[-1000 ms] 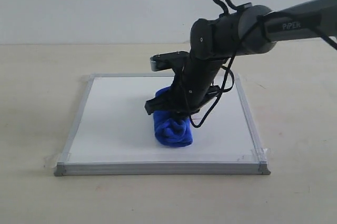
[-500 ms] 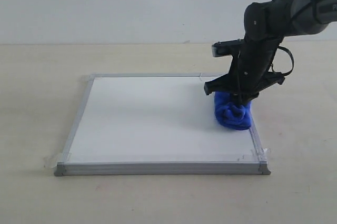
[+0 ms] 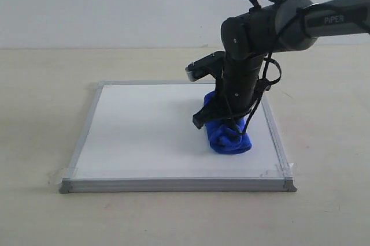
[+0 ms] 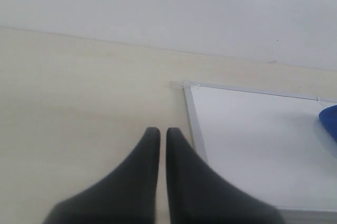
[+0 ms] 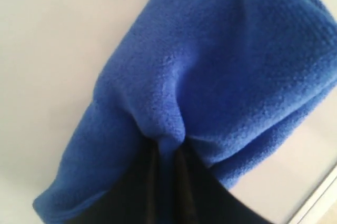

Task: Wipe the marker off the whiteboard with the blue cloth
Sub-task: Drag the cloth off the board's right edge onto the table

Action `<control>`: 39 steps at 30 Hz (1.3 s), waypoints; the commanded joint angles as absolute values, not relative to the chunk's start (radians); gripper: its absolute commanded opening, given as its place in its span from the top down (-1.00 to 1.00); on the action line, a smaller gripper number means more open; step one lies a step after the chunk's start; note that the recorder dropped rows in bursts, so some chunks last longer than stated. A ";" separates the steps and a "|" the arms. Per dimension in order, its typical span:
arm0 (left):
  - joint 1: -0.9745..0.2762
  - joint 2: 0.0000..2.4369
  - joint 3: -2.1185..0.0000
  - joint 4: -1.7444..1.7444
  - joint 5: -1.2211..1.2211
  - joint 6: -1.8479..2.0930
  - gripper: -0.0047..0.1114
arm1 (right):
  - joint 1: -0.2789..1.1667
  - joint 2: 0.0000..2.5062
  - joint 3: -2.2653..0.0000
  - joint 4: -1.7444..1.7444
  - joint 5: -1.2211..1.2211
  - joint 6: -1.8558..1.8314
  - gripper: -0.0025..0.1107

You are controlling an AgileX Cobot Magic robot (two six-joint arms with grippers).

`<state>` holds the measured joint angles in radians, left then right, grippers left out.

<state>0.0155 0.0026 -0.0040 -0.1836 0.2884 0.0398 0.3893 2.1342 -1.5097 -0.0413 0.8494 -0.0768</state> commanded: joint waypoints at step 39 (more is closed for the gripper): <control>0.018 0.000 0.000 -0.181 0.289 0.046 0.84 | 0.119 1.828 -1.196 -0.076 0.846 -0.450 0.96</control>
